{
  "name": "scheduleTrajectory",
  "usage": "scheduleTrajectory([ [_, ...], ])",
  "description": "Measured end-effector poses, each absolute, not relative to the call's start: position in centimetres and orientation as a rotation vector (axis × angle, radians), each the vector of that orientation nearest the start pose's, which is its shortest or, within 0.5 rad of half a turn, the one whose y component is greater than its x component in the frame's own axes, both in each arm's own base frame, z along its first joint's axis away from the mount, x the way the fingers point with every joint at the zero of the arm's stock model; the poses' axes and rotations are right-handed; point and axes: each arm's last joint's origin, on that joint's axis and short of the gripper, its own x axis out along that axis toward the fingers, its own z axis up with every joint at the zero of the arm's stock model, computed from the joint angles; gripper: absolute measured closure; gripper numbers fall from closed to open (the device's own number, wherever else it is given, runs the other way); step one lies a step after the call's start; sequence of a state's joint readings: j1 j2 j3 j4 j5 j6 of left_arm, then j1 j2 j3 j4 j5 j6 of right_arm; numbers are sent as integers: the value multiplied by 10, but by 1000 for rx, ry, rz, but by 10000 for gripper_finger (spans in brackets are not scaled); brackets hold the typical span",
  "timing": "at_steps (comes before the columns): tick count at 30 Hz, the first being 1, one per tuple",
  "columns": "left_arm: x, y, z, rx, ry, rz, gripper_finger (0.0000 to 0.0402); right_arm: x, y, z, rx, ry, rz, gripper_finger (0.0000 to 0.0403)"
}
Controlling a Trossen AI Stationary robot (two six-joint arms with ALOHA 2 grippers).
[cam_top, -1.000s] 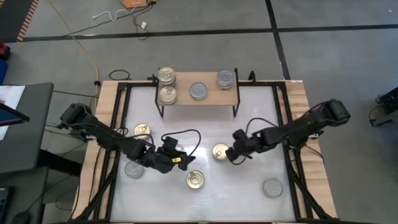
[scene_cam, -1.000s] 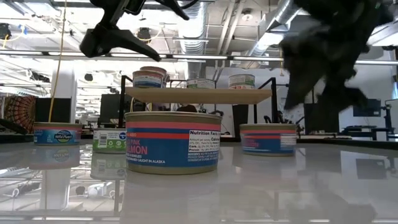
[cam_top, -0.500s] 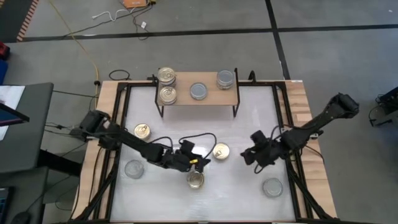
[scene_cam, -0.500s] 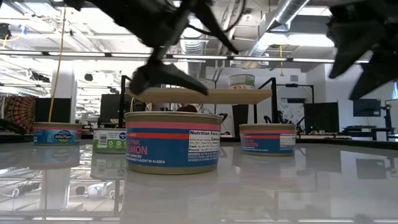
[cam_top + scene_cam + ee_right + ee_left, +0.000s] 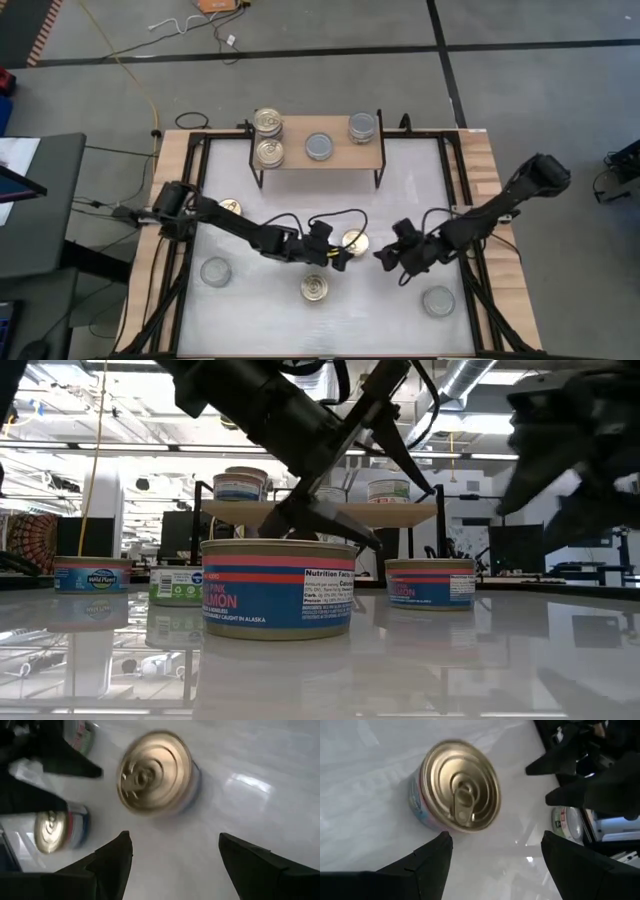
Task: Stack canned seafood by type on shelf
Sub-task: Stack the blue pink tuna can on top of the other blue pink tuna can on the shelf
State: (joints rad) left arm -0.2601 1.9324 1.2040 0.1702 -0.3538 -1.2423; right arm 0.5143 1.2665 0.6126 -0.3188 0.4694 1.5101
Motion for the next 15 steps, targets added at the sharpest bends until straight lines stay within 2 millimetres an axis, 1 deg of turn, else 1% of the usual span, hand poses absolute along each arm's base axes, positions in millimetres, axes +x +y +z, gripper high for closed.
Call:
scheduleTrajectory([
  [7,406,-92,181,-1009,402,411,112,224,85,163,944,633,-616,86],
  [9,407,-89,181,-1005,396,423,112,229,79,158,940,646,-628,88],
  [15,407,-79,178,-1029,410,475,112,244,69,147,952,649,-613,113],
])
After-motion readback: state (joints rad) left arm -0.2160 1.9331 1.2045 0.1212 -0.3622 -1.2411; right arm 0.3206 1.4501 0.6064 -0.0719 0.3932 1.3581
